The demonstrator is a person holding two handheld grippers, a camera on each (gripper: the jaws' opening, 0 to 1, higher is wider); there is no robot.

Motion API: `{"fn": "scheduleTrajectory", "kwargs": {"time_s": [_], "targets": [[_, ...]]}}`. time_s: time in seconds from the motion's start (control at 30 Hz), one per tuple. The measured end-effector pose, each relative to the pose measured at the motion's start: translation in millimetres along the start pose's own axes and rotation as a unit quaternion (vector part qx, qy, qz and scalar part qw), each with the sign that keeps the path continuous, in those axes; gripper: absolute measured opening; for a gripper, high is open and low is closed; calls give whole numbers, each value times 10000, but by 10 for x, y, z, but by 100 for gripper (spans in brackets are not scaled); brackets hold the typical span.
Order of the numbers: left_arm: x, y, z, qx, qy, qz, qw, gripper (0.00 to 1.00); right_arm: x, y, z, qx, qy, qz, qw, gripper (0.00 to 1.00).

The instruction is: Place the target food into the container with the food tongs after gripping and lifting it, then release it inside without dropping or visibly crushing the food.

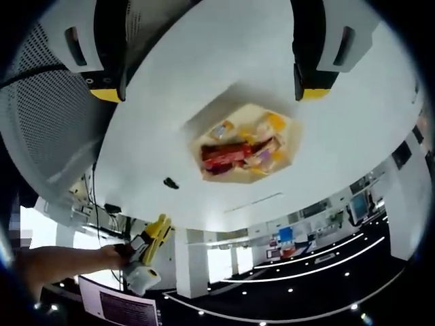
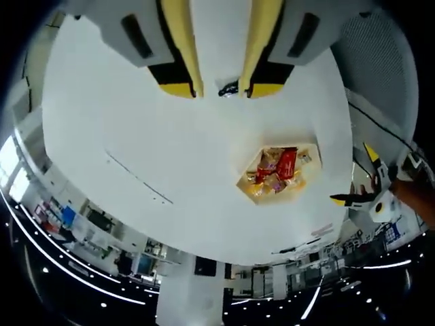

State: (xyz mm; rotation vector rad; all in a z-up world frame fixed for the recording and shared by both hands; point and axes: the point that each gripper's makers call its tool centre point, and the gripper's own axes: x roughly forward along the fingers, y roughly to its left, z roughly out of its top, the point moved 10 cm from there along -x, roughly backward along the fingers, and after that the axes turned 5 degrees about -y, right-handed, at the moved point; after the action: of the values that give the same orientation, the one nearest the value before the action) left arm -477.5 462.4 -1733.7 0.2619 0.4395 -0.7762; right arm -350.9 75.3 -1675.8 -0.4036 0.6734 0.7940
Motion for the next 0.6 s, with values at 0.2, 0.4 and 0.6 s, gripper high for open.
{"fn": "scheduleTrajectory", "kwargs": {"time_s": [0.2,0.4,0.6], "targets": [[5,-9,3,32,0,-17,10000,99,165,107,-50,264,14,-159,9995,29],[-4,-9,0,57,50,30,10000,99,278,156,-151,279,139,-155,9994,29],[-10,6,6,32,9,96,9999,98,414,146,-225,290,306,-200,9989,29]]}}
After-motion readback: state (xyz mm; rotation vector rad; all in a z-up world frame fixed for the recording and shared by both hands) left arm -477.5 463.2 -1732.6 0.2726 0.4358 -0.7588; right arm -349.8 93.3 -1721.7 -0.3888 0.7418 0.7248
